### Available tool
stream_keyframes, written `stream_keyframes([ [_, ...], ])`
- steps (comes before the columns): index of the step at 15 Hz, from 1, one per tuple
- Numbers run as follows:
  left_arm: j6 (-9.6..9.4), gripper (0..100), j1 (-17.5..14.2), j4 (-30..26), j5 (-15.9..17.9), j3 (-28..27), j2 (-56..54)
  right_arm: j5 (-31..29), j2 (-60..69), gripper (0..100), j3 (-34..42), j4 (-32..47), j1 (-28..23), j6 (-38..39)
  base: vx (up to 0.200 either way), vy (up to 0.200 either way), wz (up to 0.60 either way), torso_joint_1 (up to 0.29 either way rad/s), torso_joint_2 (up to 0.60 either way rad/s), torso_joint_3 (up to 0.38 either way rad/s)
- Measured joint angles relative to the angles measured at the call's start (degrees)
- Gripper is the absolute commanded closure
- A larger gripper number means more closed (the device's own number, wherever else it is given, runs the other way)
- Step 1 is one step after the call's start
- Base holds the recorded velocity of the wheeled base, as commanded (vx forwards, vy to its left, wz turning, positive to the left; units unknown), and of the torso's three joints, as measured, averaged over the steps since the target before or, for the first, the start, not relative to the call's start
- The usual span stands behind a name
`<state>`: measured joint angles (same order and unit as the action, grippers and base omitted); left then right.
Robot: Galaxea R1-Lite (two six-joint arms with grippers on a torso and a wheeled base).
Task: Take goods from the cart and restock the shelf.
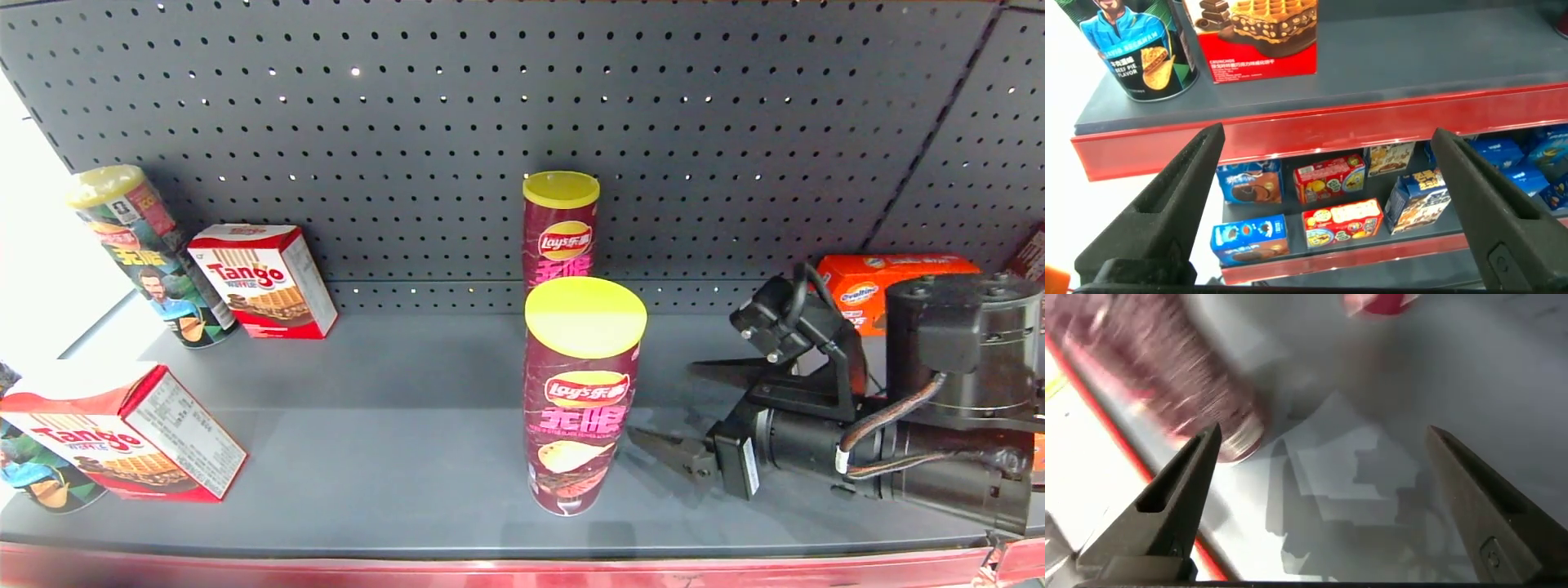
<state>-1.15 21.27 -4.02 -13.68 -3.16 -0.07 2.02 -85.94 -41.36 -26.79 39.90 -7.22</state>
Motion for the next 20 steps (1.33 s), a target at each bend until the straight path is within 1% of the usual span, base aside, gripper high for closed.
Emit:
stream_keyframes([
  [2, 0.11, 0, 0.0, 0.01, -0.06, 0.0, 0.0, -0.37, 2.97, 0, 0.55, -0.71, -3.71, 0.09, 0.0, 0.0, 0.0, 0.0, 0.0, 0.0],
  [5, -0.05, 0, 0.0, -0.16, 0.11, 0.02, 0.0, -0.3, 11.14, 0, 3.77, -0.88, -12.01, 0.24, 0.0, 0.0, 0.0, 0.0, 0.0, 0.0],
  [10, -0.07, 0, 0.0, -0.21, 0.09, -0.06, 0.0, -0.9, 32.59, 0, 16.07, 1.15, -25.88, 0.33, 0.0, 0.0, 0.0, 0.0, 0.0, 0.0],
  [12, -0.07, 0, 0.0, -0.21, 0.11, -0.06, 0.0, -2.34, 41.85, 0, 21.33, 2.0, -28.88, 0.33, 0.0, 0.0, 0.0, 0.0, 0.0, 0.0],
  [14, -0.09, 0, 0.06, -0.24, 0.09, -0.06, 0.0, -3.69, 50.62, 0, 26.56, 4.44, -30.45, 0.29, 0.0, 0.0, 0.0, 0.0, 0.0, 0.0],
  [18, -0.07, 0, 0.09, -0.24, 0.09, -0.11, 0.0, -5.06, 67.47, 0, 32.82, 16.86, -31.74, 0.29, 0.0, 0.0, 0.0, 0.0, 0.0, 0.0],
  [19, -0.07, 0, 0.09, -0.24, 0.13, -0.11, 0.0, -5.47, 71.6, 0, 34.72, 18.9, -31.85, 0.68, 0.0, 0.0, 0.0, 0.0, 0.0, 0.0],
  [20, -0.09, 0, 0.09, -0.22, 0.16, -0.11, 0.0, -6.38, 74.45, 0, 36.96, 18.9, -31.94, 1.5, 0.0, 0.0, 0.0, 0.0, 0.0, 0.0],
])
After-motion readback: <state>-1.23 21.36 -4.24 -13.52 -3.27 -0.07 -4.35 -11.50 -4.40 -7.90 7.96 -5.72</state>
